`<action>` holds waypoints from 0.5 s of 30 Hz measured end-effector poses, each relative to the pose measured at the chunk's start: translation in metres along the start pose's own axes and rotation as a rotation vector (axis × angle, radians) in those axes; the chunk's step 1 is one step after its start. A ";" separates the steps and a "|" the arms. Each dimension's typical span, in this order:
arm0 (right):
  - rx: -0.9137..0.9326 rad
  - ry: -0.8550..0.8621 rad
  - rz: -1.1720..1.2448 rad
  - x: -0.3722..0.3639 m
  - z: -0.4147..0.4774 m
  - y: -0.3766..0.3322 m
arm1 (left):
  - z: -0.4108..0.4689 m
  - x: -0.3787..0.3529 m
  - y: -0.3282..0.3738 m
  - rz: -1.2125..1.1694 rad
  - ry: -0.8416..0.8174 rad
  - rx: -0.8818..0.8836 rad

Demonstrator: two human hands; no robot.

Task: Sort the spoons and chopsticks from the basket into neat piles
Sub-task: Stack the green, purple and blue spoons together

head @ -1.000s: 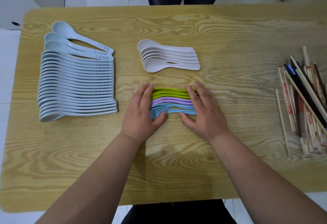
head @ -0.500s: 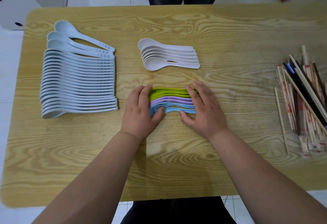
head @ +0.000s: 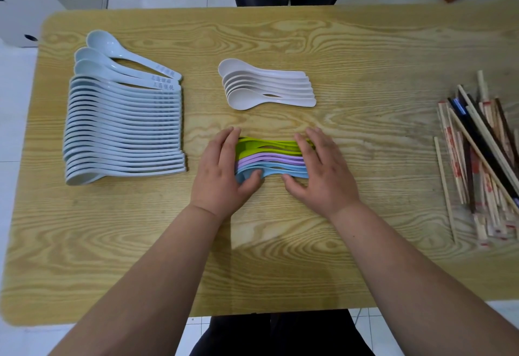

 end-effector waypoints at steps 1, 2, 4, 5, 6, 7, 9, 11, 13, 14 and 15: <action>0.002 -0.006 -0.006 0.000 0.000 0.000 | 0.000 0.000 0.000 -0.008 -0.001 -0.005; 0.000 -0.011 -0.007 0.000 0.000 0.000 | 0.000 0.001 0.000 -0.021 0.003 -0.009; -0.015 -0.017 0.007 0.001 0.001 0.000 | -0.001 0.002 -0.001 -0.050 0.015 -0.004; -0.023 -0.018 0.020 0.001 0.001 0.000 | -0.001 0.003 -0.001 -0.060 0.017 -0.002; -0.027 -0.021 0.029 0.001 0.001 0.000 | -0.001 0.003 -0.001 -0.064 0.017 -0.005; -0.027 -0.026 0.034 0.002 0.001 0.000 | -0.001 0.003 0.000 -0.064 0.013 -0.011; -0.028 -0.037 0.037 0.002 0.001 0.000 | -0.001 0.002 0.000 -0.059 0.001 -0.014; -0.034 -0.058 0.038 0.002 0.001 0.000 | -0.001 0.003 0.001 -0.051 -0.009 -0.008; -0.034 -0.091 0.042 0.002 0.001 0.000 | 0.000 0.004 0.001 -0.052 -0.029 0.005; -0.031 -0.109 0.046 0.003 0.001 0.000 | 0.000 0.006 0.002 -0.057 -0.041 0.019; -0.030 -0.130 0.054 0.005 0.000 -0.001 | -0.001 0.008 0.003 -0.064 -0.050 0.035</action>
Point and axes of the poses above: each hand's wrist, its own z-axis towards the middle knuckle, its own x-axis out of the back of the hand, y = z × x, the point moved 4 cm from there along z, towards the middle knuckle, and after that the axes turned 4 degrees about -z, right-handed, at the moved point
